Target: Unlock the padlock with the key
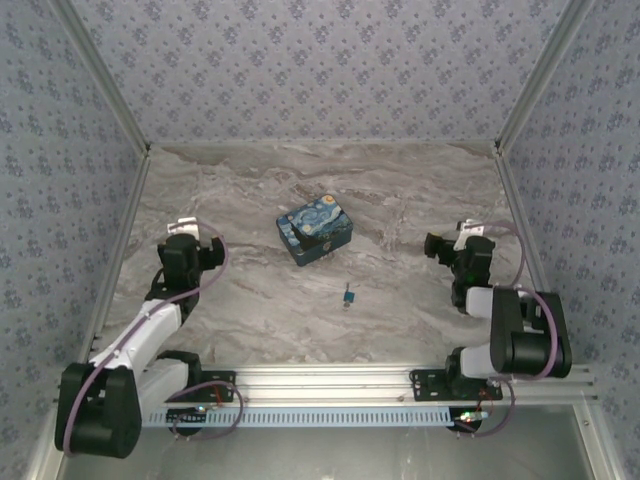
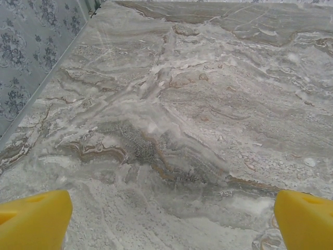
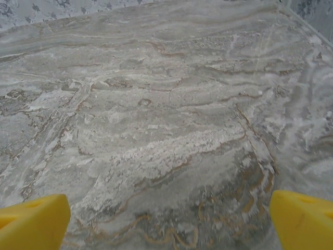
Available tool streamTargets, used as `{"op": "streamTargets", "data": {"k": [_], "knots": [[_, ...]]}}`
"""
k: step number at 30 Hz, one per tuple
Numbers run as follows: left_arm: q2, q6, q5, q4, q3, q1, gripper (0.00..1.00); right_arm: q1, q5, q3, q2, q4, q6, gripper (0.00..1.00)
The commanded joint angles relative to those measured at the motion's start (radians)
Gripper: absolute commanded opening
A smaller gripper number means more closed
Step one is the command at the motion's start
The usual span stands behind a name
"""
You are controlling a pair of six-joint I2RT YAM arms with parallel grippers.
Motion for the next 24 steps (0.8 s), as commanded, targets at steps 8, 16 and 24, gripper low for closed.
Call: {"op": "streamTargets", "data": {"k": [8, 16, 24], "knots": [[0.157, 0.039, 0.078, 0.217, -0.003, 0.012, 1.0, 0.047, 0.027, 0.092, 0.101, 0.014, -0.072, 1.0], [0.277, 0.096, 0.186, 0.442, -0.033, 0.014, 0.99, 0.048, 0.026, 0.09, 0.102, 0.017, -0.072, 1.0], [0.223, 0.111, 0.226, 0.589, -0.134, 0.015, 0.99, 0.052, 0.019, 0.098, 0.105, 0.006, -0.085, 1.0]]}}
